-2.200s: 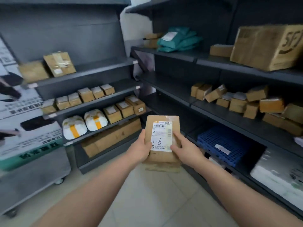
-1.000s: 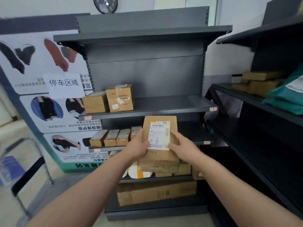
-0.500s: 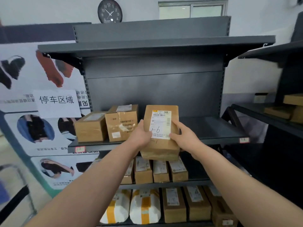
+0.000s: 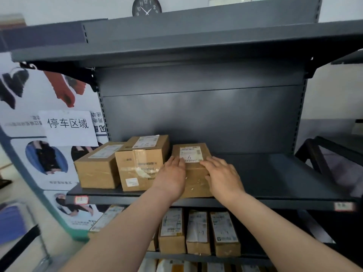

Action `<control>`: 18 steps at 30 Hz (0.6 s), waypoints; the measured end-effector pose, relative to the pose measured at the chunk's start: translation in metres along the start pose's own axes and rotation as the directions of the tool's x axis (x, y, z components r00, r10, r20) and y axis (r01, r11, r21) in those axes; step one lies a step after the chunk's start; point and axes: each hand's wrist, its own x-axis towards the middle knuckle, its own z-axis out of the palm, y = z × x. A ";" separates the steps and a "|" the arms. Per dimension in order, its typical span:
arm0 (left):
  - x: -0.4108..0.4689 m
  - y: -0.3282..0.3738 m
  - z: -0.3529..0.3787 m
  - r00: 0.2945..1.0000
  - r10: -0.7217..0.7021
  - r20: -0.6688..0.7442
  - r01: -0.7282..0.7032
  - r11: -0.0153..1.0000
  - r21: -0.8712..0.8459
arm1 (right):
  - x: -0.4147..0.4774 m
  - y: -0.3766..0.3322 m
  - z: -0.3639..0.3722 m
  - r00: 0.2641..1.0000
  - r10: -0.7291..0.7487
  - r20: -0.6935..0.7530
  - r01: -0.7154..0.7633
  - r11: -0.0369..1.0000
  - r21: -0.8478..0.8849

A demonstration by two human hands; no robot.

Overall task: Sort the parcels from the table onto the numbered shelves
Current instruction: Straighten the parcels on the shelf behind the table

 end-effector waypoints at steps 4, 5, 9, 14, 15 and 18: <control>0.015 0.000 0.007 0.999 -0.014 -0.030 0.014 1.000 0.013 | 0.010 0.002 0.004 1.000 -0.003 -0.014 0.003 1.000 -0.003; 0.016 -0.001 0.009 0.999 -0.019 -0.039 0.019 1.000 0.012 | 0.010 0.002 0.004 1.000 -0.008 -0.019 0.008 1.000 0.002; 0.019 -0.003 0.012 0.998 -0.011 -0.067 0.011 1.000 0.001 | 0.013 0.004 0.005 1.000 -0.014 -0.026 0.015 1.000 0.004; 0.017 -0.001 0.010 0.999 -0.008 -0.050 0.009 1.000 0.004 | 0.009 -0.001 0.007 1.000 0.031 0.001 -0.031 0.999 0.016; 0.016 -0.001 0.010 0.999 -0.011 -0.041 0.012 1.000 0.010 | 0.008 -0.002 0.007 0.999 0.038 0.020 -0.038 0.999 0.009; 0.013 0.000 0.007 1.000 -0.028 -0.015 0.028 0.999 0.024 | 0.007 -0.005 0.002 0.994 0.036 0.104 -0.034 0.999 -0.021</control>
